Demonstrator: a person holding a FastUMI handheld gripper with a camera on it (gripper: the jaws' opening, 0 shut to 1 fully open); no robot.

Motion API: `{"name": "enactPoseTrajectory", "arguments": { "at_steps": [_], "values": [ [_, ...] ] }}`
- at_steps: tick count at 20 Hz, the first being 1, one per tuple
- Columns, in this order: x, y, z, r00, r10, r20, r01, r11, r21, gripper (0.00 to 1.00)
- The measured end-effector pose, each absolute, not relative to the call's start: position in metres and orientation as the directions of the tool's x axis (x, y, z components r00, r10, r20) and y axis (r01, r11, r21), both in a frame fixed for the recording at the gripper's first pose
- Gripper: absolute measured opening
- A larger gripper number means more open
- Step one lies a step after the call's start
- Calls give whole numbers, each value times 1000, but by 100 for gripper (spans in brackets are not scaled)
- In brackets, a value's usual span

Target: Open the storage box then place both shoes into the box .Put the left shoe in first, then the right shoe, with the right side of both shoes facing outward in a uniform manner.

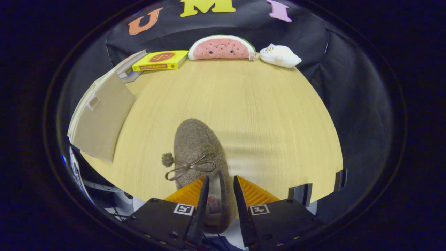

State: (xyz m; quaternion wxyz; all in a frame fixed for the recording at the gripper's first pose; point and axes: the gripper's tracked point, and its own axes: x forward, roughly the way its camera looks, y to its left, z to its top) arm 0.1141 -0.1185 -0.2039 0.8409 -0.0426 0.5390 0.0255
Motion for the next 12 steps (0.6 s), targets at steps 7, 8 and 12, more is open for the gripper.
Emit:
{"name": "enactPoseTrajectory", "arguments": {
  "at_steps": [7, 8, 12],
  "values": [
    [112, -123, -222, 344, 10, -939, -132, 990, -38, 22],
    [112, -124, -223, 341, 13, -940, -123, 992, -31, 1],
    [109, -114, -206, 375, 54, -925, -53, 998, 37, 0]
  ]
}}
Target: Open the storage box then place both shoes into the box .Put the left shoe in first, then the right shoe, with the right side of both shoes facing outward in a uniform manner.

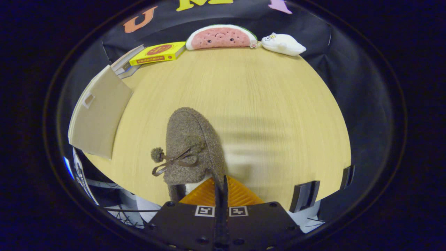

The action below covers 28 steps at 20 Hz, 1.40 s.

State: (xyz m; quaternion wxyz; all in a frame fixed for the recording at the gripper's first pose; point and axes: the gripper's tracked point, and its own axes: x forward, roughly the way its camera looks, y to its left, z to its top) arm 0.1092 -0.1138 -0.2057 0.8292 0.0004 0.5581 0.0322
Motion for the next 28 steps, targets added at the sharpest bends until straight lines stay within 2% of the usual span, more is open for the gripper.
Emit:
{"name": "enactPoseTrajectory", "arguments": {
  "at_steps": [3, 7, 11, 16, 22, 28],
  "values": [
    [106, -101, -174, 431, 70, -900, -10, 997, 73, 0],
    [104, -56, -109, 528, 112, -842, -16, 992, 122, 0],
    [109, 10, -47, 618, 160, -769, -50, 985, 164, 0],
    [118, 103, -3, 665, 234, -709, -105, 969, 222, 0],
    [138, 210, -13, 651, 310, -693, -147, 947, 286, 0],
    [164, 270, -73, 620, 254, -742, -148, 967, 207, 0]
  ]
}}
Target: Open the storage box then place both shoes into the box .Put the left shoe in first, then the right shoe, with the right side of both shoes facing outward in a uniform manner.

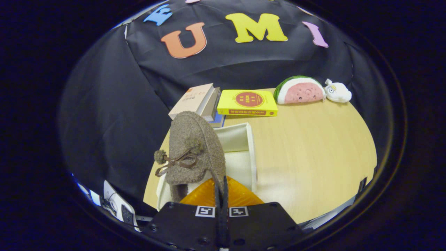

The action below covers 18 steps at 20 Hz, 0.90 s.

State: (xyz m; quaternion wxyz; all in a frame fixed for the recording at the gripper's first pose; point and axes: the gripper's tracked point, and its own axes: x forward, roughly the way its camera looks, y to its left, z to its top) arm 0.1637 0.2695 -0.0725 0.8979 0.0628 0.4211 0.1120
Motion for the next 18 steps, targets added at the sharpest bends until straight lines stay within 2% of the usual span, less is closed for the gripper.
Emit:
{"name": "enactPoseTrajectory", "arguments": {
  "at_steps": [6, 12, 13, 15, 16, 18],
  "values": [
    [172, 242, -106, 645, 89, -759, -74, 996, 54, 0],
    [171, 242, -105, 666, 85, -741, -86, 996, 38, 0],
    [171, 245, -107, 664, 88, -743, -92, 995, 36, 7],
    [170, 247, -106, 669, 101, -736, -104, 994, 43, 8],
    [169, 248, -104, 675, 98, -731, -105, 994, 37, 16],
    [162, 250, -95, 685, 127, -718, -131, 990, 50, 22]
  ]
}}
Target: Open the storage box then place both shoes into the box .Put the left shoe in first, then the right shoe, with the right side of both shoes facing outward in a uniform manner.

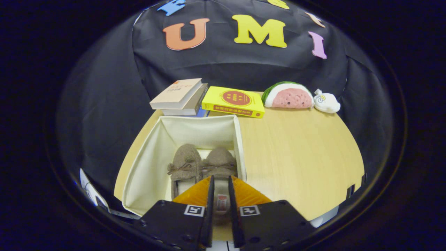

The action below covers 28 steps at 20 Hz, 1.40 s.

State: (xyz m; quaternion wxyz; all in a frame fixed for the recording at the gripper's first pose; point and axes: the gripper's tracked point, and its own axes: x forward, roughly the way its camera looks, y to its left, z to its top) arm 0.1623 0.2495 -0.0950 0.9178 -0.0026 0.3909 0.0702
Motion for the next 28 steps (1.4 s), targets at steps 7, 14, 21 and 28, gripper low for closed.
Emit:
{"name": "enactPoseTrajectory", "arguments": {
  "at_steps": [7, 14, 21, 28],
  "values": [
    [144, 230, -64, 765, 54, -642, -100, 994, -35, 98],
    [104, 183, -16, 872, 14, -489, -32, 999, -27, 97],
    [51, 146, 24, 954, 17, -299, 15, 994, 105, 97],
    [25, 102, 36, 981, 3, -195, 12, 997, 72, 95]
  ]
}}
